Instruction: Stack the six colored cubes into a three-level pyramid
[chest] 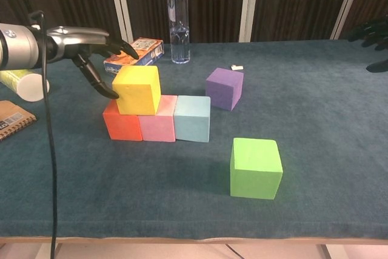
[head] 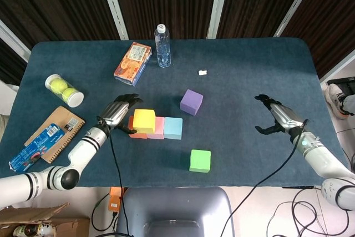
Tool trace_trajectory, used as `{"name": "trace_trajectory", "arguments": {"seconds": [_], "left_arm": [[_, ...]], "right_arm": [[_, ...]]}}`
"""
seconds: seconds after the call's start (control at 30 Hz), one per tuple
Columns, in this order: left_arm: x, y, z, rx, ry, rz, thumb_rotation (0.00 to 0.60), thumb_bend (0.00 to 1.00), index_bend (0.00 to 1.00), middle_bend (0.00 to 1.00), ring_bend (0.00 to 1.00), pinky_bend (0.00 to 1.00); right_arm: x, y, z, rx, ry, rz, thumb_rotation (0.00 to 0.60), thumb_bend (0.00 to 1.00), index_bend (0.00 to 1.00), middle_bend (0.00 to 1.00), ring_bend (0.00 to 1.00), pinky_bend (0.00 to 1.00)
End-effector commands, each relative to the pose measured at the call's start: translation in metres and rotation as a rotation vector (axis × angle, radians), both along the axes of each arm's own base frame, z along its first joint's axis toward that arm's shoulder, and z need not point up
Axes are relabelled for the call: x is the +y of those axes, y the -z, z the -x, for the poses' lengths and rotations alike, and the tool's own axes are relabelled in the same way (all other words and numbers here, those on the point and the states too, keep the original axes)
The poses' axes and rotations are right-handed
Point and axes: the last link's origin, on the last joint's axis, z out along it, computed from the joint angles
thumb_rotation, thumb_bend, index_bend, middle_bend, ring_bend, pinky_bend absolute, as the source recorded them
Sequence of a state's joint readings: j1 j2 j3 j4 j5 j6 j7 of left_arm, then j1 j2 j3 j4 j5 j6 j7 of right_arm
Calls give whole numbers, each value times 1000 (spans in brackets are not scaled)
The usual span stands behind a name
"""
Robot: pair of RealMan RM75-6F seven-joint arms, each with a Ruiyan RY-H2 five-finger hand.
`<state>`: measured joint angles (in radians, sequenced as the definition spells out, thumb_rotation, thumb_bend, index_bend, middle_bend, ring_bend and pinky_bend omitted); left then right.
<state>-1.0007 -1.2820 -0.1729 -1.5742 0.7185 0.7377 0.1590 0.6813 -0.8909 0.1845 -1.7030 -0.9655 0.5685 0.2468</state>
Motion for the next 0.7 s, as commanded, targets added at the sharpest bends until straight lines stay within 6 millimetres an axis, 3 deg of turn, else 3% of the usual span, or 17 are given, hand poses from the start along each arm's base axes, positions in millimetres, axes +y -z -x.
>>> {"name": "trace_trajectory", "arguments": {"seconds": [0.03,0.23,0.4,0.57,0.7], "left_arm": [[-10,-19,9,57,37,-41,600,106,196,68,0,70],[-46,-54,40,175,93,-117,600,93,184,68,0,70],[-85,-75,78,241,107,-152,600,87,165,67,0,70],[-114,-76,118,267,102,-144,600,86,150,64,0,70],[-122,-73,137,296,112,-148,600,92,146,60,0,70]], "right_arm": [[4,0,3,18,-6,-2,600,254,57,0,0,0],[14,5,3,32,-33,-5,600,248,58,0,0,0],[35,24,3,-2,-48,-25,600,213,90,0,0,0],[67,55,-2,-74,-54,-75,600,186,117,0,0,0],[87,67,-10,-73,-103,-112,600,181,114,0,0,0]]}}
